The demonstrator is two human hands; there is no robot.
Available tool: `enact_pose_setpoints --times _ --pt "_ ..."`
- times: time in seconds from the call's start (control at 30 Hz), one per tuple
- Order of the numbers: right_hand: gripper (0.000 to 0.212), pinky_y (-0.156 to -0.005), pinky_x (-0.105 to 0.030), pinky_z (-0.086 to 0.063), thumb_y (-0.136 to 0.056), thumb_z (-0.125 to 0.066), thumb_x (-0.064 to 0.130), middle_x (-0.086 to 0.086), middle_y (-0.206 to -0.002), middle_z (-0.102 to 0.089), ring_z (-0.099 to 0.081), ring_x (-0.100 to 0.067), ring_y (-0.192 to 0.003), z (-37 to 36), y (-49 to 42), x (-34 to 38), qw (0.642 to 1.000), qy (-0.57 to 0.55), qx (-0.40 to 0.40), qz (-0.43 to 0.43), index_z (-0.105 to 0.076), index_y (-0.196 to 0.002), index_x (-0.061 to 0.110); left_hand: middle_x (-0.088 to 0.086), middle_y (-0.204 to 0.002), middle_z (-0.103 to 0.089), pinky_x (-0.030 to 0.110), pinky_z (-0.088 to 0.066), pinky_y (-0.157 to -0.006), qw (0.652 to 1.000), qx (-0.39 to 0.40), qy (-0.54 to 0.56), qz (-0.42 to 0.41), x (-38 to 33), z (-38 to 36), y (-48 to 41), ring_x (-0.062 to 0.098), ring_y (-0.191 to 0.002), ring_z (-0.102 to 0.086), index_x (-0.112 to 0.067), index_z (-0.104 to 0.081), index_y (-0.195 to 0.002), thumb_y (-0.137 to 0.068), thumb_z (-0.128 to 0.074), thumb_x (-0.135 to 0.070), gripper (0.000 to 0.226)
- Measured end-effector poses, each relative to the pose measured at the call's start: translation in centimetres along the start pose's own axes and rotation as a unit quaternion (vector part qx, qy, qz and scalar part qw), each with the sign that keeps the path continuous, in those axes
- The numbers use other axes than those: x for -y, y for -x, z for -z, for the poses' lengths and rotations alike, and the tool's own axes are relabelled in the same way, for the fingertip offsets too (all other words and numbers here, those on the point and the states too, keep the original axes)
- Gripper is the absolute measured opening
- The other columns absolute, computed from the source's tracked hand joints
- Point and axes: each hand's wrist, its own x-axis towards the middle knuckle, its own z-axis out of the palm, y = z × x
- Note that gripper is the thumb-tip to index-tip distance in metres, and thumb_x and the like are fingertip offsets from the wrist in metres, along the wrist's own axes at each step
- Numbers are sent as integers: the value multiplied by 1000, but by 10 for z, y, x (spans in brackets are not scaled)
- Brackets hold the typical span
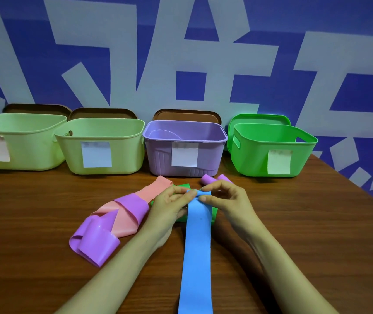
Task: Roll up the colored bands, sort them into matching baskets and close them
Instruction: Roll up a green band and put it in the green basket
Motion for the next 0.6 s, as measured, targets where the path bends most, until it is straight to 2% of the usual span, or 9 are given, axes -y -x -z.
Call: enact_pose_setpoints --times 0.1,0.17,0.23,0.3,0.4,0.5,0.6 --pt "18 -77 -17 -50 -71 -76 -5 -6 -93 -71 -64 -10 -90 1 -1 -1 1000 8 3 -3 -71 -79 10 3 -93 -74 24 -53 -73 1000 -6 -7 -11 1 1 -1 16 -92 -69 -12 -63 -94 -83 -69 -15 13" --pt "18 -78 -16 -51 -72 -76 -5 -3 -98 -71 -64 -9 -97 1 -1 -1 1000 15 5 -16 -71 -83 8 2 -90 -73 21 -51 -68 1000 -7 -14 -18 1 1 -1 15 -90 -69 -14 -63 -92 -82 -70 -12 12" --pt "24 -77 -17 -52 -73 -75 -5 0 -101 -69 -65 -8 -95 0 -1 -2 1000 2 11 -28 -69 -93 9 3 -91 -72 24 -51 -71 999 -8 -31 -26 3 3 -1 17 -91 -68 -16 -63 -92 -82 -70 -10 14" --pt "31 -71 -18 -51 -76 -76 5 -1 -104 -69 -65 -5 -93 0 0 -2 999 -12 16 -44 -66 -104 11 2 -93 -72 29 -52 -77 998 -7 -43 -37 3 5 -2 19 -94 -67 -17 -64 -92 -82 -70 -7 15" --pt "19 -62 -16 -49 -79 -72 21 -3 -97 -68 -64 -3 -85 0 0 0 996 -1 36 -77 -67 -96 13 1 -94 -71 28 -52 -78 998 -3 -46 -50 2 7 -2 17 -95 -67 -17 -65 -91 -81 -70 -2 18" --pt "4 -65 -19 -51 -86 -67 12 -2 -89 -69 -66 -7 -80 0 0 -2 996 -12 49 -77 -68 -88 9 4 -100 -71 34 -55 -82 998 2 -42 -41 3 6 -3 21 -97 -67 -17 -65 -95 -80 -71 -3 21" --pt "5 -64 -18 -51 -85 -66 6 -2 -91 -70 -67 -8 -80 1 1 1 996 -46 36 -66 -67 -90 5 10 -109 -69 39 -54 -88 1000 16 -17 8 5 5 -3 23 -100 -68 -15 -59 -112 -81 -71 -10 33"
